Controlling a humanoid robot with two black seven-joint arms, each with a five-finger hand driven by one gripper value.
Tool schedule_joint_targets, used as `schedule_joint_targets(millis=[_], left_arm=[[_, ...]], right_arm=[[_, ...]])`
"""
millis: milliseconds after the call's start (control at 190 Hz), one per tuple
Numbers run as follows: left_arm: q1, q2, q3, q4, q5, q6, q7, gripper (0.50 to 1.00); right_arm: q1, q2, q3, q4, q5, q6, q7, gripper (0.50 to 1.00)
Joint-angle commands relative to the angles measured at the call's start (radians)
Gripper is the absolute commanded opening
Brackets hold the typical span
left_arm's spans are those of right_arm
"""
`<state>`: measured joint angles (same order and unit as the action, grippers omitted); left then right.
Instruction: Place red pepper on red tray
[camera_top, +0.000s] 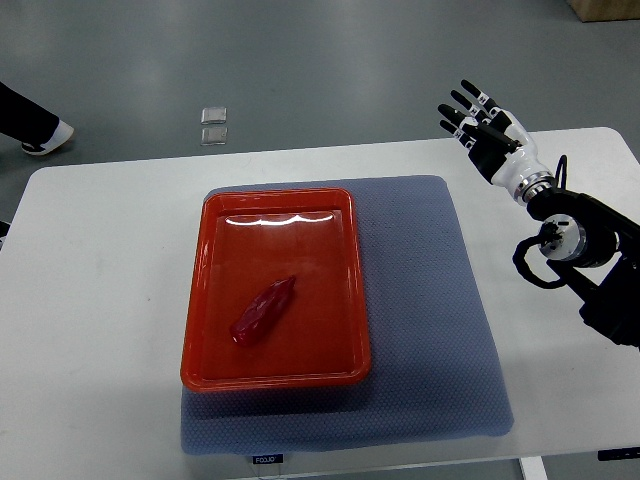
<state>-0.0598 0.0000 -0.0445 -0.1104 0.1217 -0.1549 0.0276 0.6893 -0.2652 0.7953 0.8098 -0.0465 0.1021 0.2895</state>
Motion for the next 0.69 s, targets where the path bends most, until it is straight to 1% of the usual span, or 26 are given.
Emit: schedule_joint_targets(millis=[0,164,396,680], left_arm=[[0.0,0.0,0.0,0.0,0.0,0.0,0.0,1.0],[0.0,0.0,0.0,0.0,0.0,0.0,0.0,1.0],[0.0,0.0,0.0,0.0,0.0,0.0,0.0,1.0],[0.0,0.0,0.0,0.0,0.001,0.002,0.0,1.0]], right_arm=[[-0.011,0.011,0.001,-0.001,0.086,-0.009,0.002,0.911],[-0.017,0.021,0.001,-0.011,0.094,-0.01,0.014,0.913],[-0.024,0.021,0.001,-0.049,0.083,-0.005,0.014,0.913],[-0.014,0.009,0.002,-0.066,0.082,-0.009,0.014,0.913]])
